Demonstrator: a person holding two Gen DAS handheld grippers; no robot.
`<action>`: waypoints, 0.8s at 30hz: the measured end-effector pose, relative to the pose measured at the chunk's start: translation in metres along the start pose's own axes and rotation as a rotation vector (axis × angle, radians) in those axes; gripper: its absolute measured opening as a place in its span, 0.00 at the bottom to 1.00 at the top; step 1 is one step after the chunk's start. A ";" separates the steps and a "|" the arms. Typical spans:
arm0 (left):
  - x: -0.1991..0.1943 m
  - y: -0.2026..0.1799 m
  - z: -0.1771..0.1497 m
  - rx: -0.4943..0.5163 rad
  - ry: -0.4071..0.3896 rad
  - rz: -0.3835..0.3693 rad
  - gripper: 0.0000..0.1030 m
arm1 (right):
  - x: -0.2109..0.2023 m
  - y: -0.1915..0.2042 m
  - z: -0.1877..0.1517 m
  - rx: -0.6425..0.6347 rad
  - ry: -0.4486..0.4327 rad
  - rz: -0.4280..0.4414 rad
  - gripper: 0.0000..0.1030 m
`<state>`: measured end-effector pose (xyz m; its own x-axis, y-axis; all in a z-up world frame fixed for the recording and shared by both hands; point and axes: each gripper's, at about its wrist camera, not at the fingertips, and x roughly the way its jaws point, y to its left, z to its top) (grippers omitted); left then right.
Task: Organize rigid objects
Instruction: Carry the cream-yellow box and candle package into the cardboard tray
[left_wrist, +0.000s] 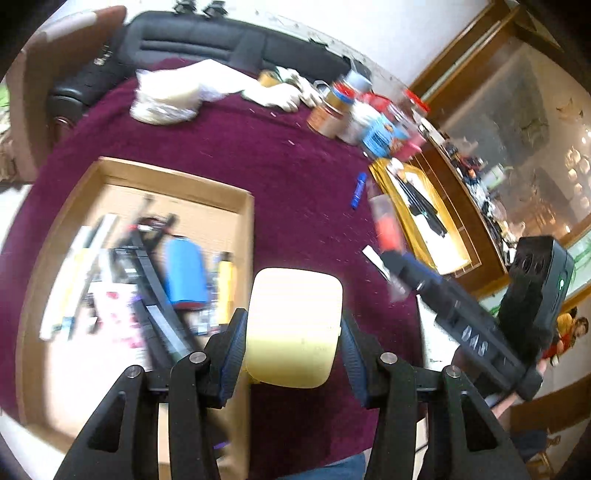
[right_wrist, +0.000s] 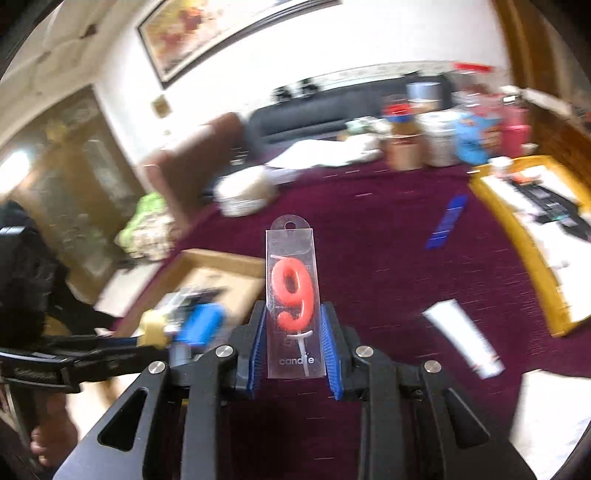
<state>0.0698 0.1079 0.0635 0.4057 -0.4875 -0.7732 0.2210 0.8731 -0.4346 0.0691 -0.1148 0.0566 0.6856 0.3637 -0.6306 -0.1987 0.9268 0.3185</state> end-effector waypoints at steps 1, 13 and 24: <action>-0.007 0.005 -0.001 -0.008 -0.011 0.007 0.50 | 0.005 0.010 -0.003 0.003 0.013 0.042 0.26; -0.082 0.087 -0.014 -0.138 -0.132 0.076 0.50 | 0.059 0.093 -0.022 -0.013 0.161 0.207 0.26; -0.041 0.134 0.013 -0.175 -0.076 0.150 0.50 | 0.098 0.107 -0.021 -0.039 0.207 0.121 0.27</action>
<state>0.0947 0.2449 0.0430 0.4896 -0.3444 -0.8010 -0.0012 0.9184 -0.3956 0.1005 0.0214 0.0144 0.4979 0.4801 -0.7222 -0.3004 0.8767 0.3757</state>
